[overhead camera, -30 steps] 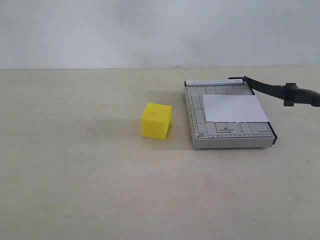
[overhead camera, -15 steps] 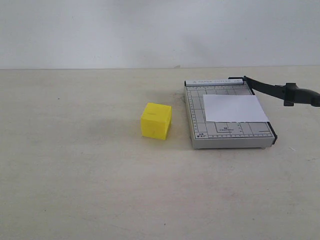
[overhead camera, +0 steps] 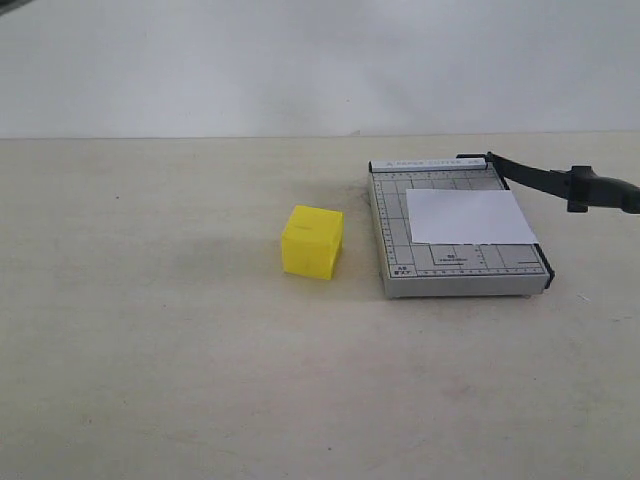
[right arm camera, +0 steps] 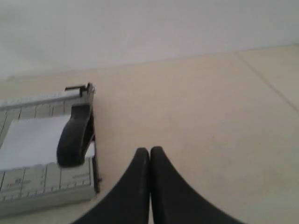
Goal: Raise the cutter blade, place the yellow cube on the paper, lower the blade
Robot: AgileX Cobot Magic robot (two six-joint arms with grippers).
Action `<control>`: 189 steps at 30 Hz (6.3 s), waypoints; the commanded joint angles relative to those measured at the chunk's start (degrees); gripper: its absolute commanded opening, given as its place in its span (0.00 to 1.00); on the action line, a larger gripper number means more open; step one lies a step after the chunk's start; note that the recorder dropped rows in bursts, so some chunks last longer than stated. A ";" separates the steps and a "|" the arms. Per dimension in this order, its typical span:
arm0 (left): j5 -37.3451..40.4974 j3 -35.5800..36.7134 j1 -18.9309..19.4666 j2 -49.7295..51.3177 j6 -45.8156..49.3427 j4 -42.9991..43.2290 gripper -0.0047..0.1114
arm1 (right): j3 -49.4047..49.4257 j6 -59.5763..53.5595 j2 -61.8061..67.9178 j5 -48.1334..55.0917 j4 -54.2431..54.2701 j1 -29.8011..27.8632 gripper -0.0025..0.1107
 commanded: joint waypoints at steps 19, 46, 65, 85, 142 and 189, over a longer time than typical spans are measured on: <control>30.18 -49.72 -40.68 72.35 15.72 -17.10 0.08 | 0.57 -26.34 -0.04 -8.46 11.83 -0.08 0.02; 33.34 -61.33 -43.91 77.21 15.52 -12.46 0.08 | 0.57 -26.10 -0.04 -8.33 11.83 -0.08 0.02; 42.33 -56.55 -44.03 77.08 13.99 -12.34 0.08 | 0.57 -25.27 -0.04 -8.33 11.83 -0.08 0.02; 39.62 -62.33 -43.92 81.36 13.99 -11.23 0.08 | 0.57 -25.27 -0.04 -8.23 11.83 -0.08 0.02; 83.17 -25.76 -48.99 60.54 -34.04 24.74 0.98 | 0.57 -23.51 -0.04 -1.11 11.83 -0.08 0.02; 39.55 -44.83 -43.35 56.09 -5.36 16.02 0.08 | 0.57 -24.03 -0.04 -0.95 11.83 -0.08 0.02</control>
